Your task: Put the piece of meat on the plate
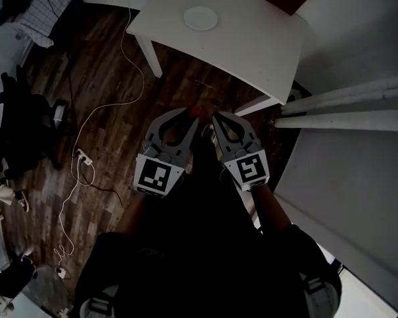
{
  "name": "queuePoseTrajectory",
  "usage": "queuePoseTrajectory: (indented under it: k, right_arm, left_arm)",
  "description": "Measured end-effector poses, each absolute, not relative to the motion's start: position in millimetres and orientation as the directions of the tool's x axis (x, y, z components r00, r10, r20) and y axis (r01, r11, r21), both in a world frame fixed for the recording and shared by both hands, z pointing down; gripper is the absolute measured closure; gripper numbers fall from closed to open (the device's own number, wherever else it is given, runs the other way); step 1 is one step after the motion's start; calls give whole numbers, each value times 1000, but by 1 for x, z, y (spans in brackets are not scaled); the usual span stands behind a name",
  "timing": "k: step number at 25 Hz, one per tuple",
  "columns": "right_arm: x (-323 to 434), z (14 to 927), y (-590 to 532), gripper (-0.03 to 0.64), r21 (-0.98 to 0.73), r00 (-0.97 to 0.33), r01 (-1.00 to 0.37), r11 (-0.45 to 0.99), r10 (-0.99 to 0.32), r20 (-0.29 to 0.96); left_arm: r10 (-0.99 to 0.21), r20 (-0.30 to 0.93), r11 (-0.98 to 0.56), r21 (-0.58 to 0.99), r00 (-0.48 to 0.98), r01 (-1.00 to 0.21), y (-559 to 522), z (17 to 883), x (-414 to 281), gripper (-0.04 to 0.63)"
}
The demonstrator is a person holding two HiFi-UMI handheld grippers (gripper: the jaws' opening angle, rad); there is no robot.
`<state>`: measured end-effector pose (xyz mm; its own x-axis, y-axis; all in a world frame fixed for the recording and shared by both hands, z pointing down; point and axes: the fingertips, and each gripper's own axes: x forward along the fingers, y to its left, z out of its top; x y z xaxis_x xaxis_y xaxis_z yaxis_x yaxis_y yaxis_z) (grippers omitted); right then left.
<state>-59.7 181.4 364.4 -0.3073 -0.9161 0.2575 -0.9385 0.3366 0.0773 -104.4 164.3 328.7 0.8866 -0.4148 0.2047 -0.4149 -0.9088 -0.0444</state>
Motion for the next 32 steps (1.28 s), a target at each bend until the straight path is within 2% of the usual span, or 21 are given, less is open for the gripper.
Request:
queuePoseTrajectory:
  k: [7, 13, 17, 18, 20, 21, 26, 32]
  right_arm:
    - [-23, 363, 107, 594, 49, -359, -923, 382, -900, 249]
    - [38, 389, 64, 594, 32, -370, -919, 394, -886, 280]
    - [58, 405, 47, 593, 11, -465, -871, 491, -831, 306]
    - [61, 409, 43, 574, 11, -490, -854, 519, -812, 317]
    - [66, 415, 36, 435, 24, -532, -817, 576, -769, 354]
    - [69, 417, 34, 420, 37, -549, -796, 604, -747, 375]
    - [89, 418, 16, 401, 106, -615, -707, 699, -682, 397]
    - [90, 437, -20, 393, 284, -634, -565, 775, -628, 451]
  left_arm:
    - [-439, 238, -895, -25, 867, -446, 102, 334, -72, 514]
    - [-395, 307, -915, -43, 866, -402, 57, 350, -6, 514]
    - [-338, 352, -941, -126, 873, -313, 36, 357, 32, 514]
    - [-323, 367, -946, -142, 873, -290, 31, 359, 40, 514]
    - [-292, 399, -955, -172, 869, -242, 23, 364, 53, 514]
    - [-274, 414, -959, -188, 868, -213, 20, 366, 59, 514]
    - [-159, 486, -972, -231, 859, -49, 15, 381, 87, 514]
    - [-16, 546, -951, -268, 838, 156, 1, 393, 104, 514]
